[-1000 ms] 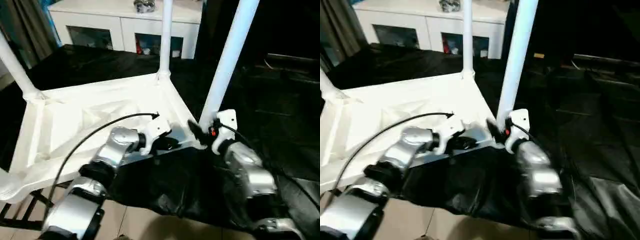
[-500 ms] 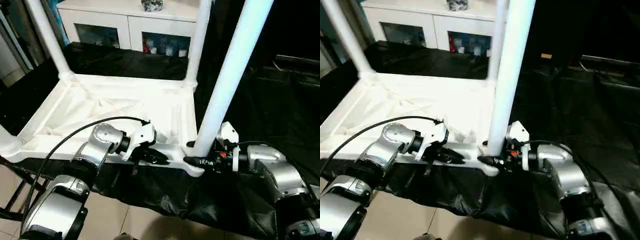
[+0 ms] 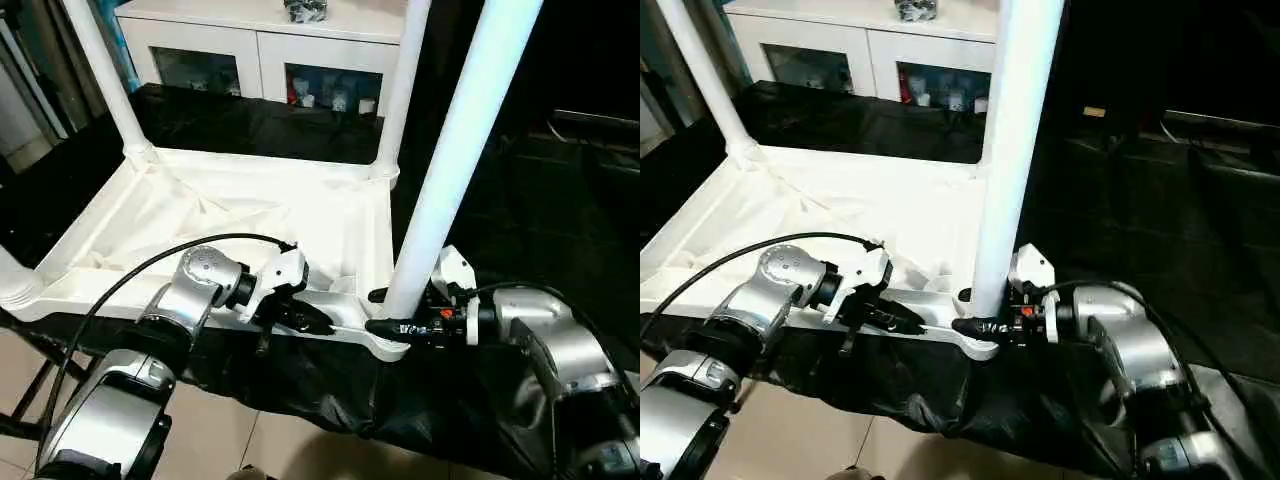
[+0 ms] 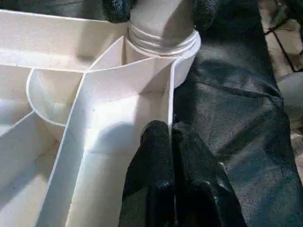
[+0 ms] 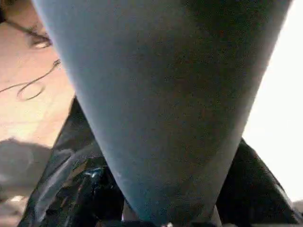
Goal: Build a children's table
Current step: Rotate leg to tighten
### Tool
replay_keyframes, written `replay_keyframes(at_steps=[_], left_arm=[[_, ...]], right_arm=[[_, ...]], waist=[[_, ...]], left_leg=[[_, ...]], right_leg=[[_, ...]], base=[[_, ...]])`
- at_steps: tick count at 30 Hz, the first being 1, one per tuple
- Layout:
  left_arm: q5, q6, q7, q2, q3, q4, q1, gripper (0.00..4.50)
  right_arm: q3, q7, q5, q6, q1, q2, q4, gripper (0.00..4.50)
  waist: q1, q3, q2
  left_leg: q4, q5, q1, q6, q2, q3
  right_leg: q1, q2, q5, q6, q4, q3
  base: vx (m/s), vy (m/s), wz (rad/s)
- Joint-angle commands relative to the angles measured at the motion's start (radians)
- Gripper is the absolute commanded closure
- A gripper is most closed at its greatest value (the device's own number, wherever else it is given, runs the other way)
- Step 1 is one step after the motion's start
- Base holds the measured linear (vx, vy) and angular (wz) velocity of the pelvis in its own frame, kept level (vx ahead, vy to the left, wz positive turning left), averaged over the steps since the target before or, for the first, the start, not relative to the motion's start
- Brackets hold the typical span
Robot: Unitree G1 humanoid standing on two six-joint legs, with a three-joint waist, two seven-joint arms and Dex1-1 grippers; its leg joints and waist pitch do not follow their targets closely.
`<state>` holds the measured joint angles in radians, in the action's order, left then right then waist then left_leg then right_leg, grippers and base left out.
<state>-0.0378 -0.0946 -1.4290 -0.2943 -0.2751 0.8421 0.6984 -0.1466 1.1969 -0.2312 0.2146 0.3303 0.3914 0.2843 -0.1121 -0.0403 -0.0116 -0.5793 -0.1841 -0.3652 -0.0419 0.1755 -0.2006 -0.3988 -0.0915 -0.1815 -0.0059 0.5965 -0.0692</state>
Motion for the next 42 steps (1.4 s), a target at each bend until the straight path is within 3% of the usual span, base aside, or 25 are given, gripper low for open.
replay_keyframes(at_steps=[1, 5, 6, 8, 9, 10, 11, 13, 16, 18, 21, 22, 23, 24, 26, 28, 29, 31, 33, 36, 37, 39, 42], left_arm=[[-0.018, 0.044, 0.17, 0.046, 0.017, -0.007, 0.0, 4.5], [-0.034, 0.095, 0.291, 0.121, 0.016, -0.013, -0.005, 4.5], [-0.034, 0.095, 0.291, 0.121, 0.016, -0.013, -0.005, 4.5], [-0.056, 0.12, 0.376, 0.185, 0.0, -0.002, -0.003, 4.5], [-0.062, 0.126, 0.4, 0.205, -0.006, 0.004, -0.001, 4.5], [-0.069, 0.128, 0.422, 0.218, -0.009, 0.01, 0.001, 4.5], [-0.078, 0.131, 0.453, 0.235, -0.016, 0.018, 0.005, 4.5], [-0.087, 0.129, 0.482, 0.256, -0.023, 0.024, 0.008, 4.5], [-0.082, 0.122, 0.465, 0.259, -0.023, 0.006, 0.001, 4.5], [-0.076, 0.11, 0.433, 0.244, -0.021, -0.02, -0.012, 4.5], [-0.07, 0.105, 0.4, 0.222, -0.021, -0.036, -0.021, 4.5], [-0.065, 0.099, 0.379, 0.206, -0.021, -0.043, -0.025, 4.5], [-0.058, 0.089, 0.349, 0.185, -0.02, -0.049, -0.028, 4.5], [-0.058, 0.089, 0.349, 0.185, -0.02, -0.049, -0.028, 4.5], [-0.044, 0.062, 0.256, 0.13, -0.024, -0.062, -0.033, 4.5], [-0.04, 0.046, 0.226, 0.114, -0.026, -0.064, -0.034, 4.5], [-0.033, 0.027, 0.175, 0.086, -0.027, -0.068, -0.034, 4.5], [-0.027, 0.02, 0.15, 0.073, -0.025, -0.069, -0.032, 4.5], [-0.019, 0.015, 0.104, 0.045, -0.022, -0.071, -0.025, 4.5], [-0.015, 0.002, 0.064, 0.023, -0.025, -0.066, -0.018, 4.5], [-0.013, -0.006, 0.042, 0.014, -0.029, -0.063, -0.015, 4.5], [-0.008, -0.013, 0.014, 0.003, -0.032, -0.063, -0.013, 4.5], [-0.003, -0.014, -0.004, -0.003, -0.034, -0.066, -0.014, 4.5]], right_arm=[[-0.023, -0.131, 0.021, 0.031, -0.037, -0.076, 0.021, 2.42], [0.03, -0.413, 0.092, 0.019, -0.041, -0.181, 0.09, 2.48], [0.03, -0.413, 0.092, 0.019, -0.041, -0.181, 0.09, 2.48], [0.068, -0.601, 0.111, 0.04, -0.024, -0.273, 0.132, 2.51], [0.077, -0.665, 0.12, 0.043, -0.016, -0.302, 0.147, 2.52], [0.083, -0.703, 0.124, 0.046, -0.009, -0.321, 0.158, 2.52], [0.088, -0.752, 0.131, 0.049, 0.003, -0.349, 0.174, 2.52], [0.092, -0.789, 0.135, 0.024, 0.029, -0.385, 0.194, 2.52], [0.11, -0.802, 0.133, -0.02, 0.041, -0.402, 0.19, 1.83], [0.137, -0.774, 0.106, -0.036, 0.041, -0.401, 0.175, 1.75], [0.13, -0.725, 0.105, -0.046, 0.039, -0.369, 0.169, 1.4], [0.123, -0.681, 0.099, -0.051, 0.037, -0.345, 0.166, 1.4], [0.108, -0.601, 0.088, -0.05, 0.032, -0.306, 0.152, 1.24], [0.108, -0.601, 0.088, -0.05, 0.032, -0.306, 0.152, 1.12], [0.077, -0.404, 0.048, -0.013, 0.017, -0.208, 0.108, 0.95], [0.069, -0.35, 0.038, 0.003, 0.013, -0.181, 0.094, 0.88], [0.052, -0.258, 0.025, 0.025, 0.008, -0.128, 0.075, 0.68], [0.04, -0.213, 0.025, 0.031, 0.007, -0.099, 0.069, 0.5], [0.007, -0.129, 0.054, -0.003, 0.008, -0.037, 0.078, 0.34], [-0.021, -0.042, 0.062, -0.031, 0.01, 0.013, 0.085, 0.24], [-0.033, 0.001, 0.057, -0.031, 0.013, 0.033, 0.084, 0.57], [-0.047, 0.046, 0.053, -0.032, 0.022, 0.052, 0.086, 0.58], [-0.048, 0.063, 0.048, -0.029, 0.03, 0.053, 0.089, 1.07]], waist=[[0.002, 0.047, 0.006], [0.023, 0.037, 0.008], [0.028, 0.034, 0.007], [0.041, 0.031, 0.004], [0.042, 0.034, 0.005], [0.048, 0.033, 0.005], [0.057, 0.036, -0.002], [0.064, 0.035, 0.001], [0.064, 0.036, 0.0], [0.062, 0.038, 0.003], [0.061, 0.038, 0.001], [0.062, 0.039, 0.005], [0.06, 0.042, 0.007], [0.057, 0.044, 0.005], [0.05, 0.047, 0.009], [0.046, 0.049, 0.009], [0.038, 0.054, 0.013], [0.032, 0.059, 0.008], [0.021, 0.064, 0.011], [0.014, 0.064, 0.009], [0.013, 0.06, 0.007], [0.012, 0.054, 0.006], [0.011, 0.051, 0.007]], left_leg=[[0.075, -0.257, 0.014, 0.031, 0.067, 0.026], [0.085, -0.371, 0.023, -0.023, 0.061, 0.039], [0.087, -0.395, 0.026, -0.029, 0.061, 0.041], [0.087, -0.452, 0.036, -0.038, 0.057, 0.047], [0.087, -0.458, 0.04, -0.04, 0.055, 0.051], [0.092, -0.465, 0.035, -0.04, 0.055, 0.055], [0.095, -0.469, 0.033, -0.042, 0.056, 0.057], [0.094, -0.494, 0.038, -0.038, 0.053, 0.054], [0.094, -0.5, 0.036, -0.022, 0.052, 0.054], [0.098, -0.477, 0.03, -0.015, 0.056, 0.054], [0.098, -0.463, 0.028, -0.011, 0.058, 0.049], [0.099, -0.457, 0.025, -0.009, 0.058, 0.049], [0.097, -0.415, 0.02, 0.004, 0.06, 0.045], [0.096, -0.403, 0.022, 0.008, 0.06, 0.044], [0.087, -0.329, 0.019, 0.043, 0.059, 0.033], [0.081, -0.293, 0.021, 0.06, 0.059, 0.029], [0.074, -0.215, 0.014, 0.082, 0.059, 0.027], [0.068, -0.139, 0.011, 0.108, 0.062, 0.023], [0.06, -0.101, 0.011, 0.123, 0.062, 0.021], [0.055, -0.091, 0.006, 0.133, 0.062, 0.02], [0.057, -0.118, 0.007, 0.129, 0.063, 0.021], [0.063, -0.185, 0.01, 0.104, 0.065, 0.023], [0.068, -0.231, 0.013, 0.072, 0.068, 0.024]], right_leg=[[0.038, -0.074, -0.27, -0.23, -0.077, 0.05], [0.03, -0.077, -0.49, -0.16, -0.102, 0.047], [0.028, -0.078, -0.526, -0.149, -0.106, 0.046], [0.02, -0.078, -0.637, -0.105, -0.122, 0.042], [0.022, -0.081, -0.648, -0.098, -0.125, 0.039], [0.027, -0.079, -0.644, -0.087, -0.128, 0.036], [0.028, -0.076, -0.61, -0.088, -0.127, 0.035], [0.02, -0.073, -0.596, -0.092, -0.131, 0.035], [0.022, -0.075, -0.594, -0.089, -0.134, 0.037], [0.025, -0.076, -0.547, -0.102, -0.127, 0.04], [0.026, -0.074, -0.495, -0.124, -0.122, 0.045], [0.029, -0.075, -0.482, -0.128, -0.12, 0.045], [0.034, -0.075, -0.416, -0.148, -0.113, 0.048], [0.035, -0.075, -0.391, -0.157, -0.11, 0.048], [0.044, -0.07, -0.263, -0.199, -0.096, 0.052], [0.043, -0.073, -0.209, -0.222, -0.089, 0.054], [0.057, -0.072, -0.122, -0.251, -0.075, 0.049], [0.057, -0.07, -0.031, -0.269, -0.06, 0.046], [0.058, -0.069, 0.022, -0.286, -0.052, 0.045], [0.054, -0.069, 0.042, -0.293, -0.047, 0.044], [0.05, -0.068, 0.002, -0.292, -0.052, 0.043], [0.048, -0.069, -0.115, -0.277, -0.063, 0.044], [0.045, -0.07, -0.196, -0.263, -0.07, 0.046]], base=[[0.0, 0.0, 0.0], [0.0, 0.0, 0.0], [0.0, 0.0, 0.0], [0.0, 0.0, 0.0], [0.0, 0.0, 0.0], [0.0, 0.0, 0.0], [0.0, 0.0, 0.0], [0.0, 0.0, 0.0], [0.0, 0.0, 0.0], [0.0, 0.0, 0.0], [0.0, 0.0, 0.0], [0.0, 0.0, 0.0], [0.0, 0.0, 0.0], [0.0, 0.0, 0.0], [0.03, -0.008, 0.03], [0.064, -0.023, 0.07], [0.061, -0.037, 0.04], [0.031, -0.018, 0.02], [0.0, 0.0, 0.0], [0.0, 0.0, 0.0], [0.0, 0.0, 0.0], [0.0, 0.0, 0.0], [0.0, 0.0, 0.0]])
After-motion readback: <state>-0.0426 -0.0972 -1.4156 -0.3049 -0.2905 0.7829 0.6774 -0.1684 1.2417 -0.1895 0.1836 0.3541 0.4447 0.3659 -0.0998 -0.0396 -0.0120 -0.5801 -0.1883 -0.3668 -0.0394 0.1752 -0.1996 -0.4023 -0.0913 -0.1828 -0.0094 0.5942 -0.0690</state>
